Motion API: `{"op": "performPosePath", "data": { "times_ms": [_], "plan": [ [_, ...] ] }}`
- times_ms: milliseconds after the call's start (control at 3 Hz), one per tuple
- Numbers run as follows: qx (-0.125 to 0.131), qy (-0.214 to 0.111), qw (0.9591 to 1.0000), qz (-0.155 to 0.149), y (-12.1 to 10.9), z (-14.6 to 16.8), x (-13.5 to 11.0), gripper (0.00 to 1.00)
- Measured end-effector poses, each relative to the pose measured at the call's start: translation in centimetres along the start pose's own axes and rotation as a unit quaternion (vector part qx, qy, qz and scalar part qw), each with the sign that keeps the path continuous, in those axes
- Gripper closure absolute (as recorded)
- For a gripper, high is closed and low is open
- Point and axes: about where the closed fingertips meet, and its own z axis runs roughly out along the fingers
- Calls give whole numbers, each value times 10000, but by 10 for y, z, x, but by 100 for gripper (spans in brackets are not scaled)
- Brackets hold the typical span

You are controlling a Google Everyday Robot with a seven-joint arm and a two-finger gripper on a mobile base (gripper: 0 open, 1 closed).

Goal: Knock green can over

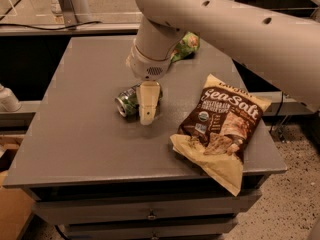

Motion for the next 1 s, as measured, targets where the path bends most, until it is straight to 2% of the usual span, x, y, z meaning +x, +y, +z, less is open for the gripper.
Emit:
{"op": "performPosePath", "data": {
  "times_ms": [333,667,1000],
  "plan": [
    [74,-244,9989,384,-2,-5,10,0],
    [261,-622,9919,1079,-7,-14,34,0],
    [558,-1013,9753,1882,-13,-32,66,0]
  ]
}}
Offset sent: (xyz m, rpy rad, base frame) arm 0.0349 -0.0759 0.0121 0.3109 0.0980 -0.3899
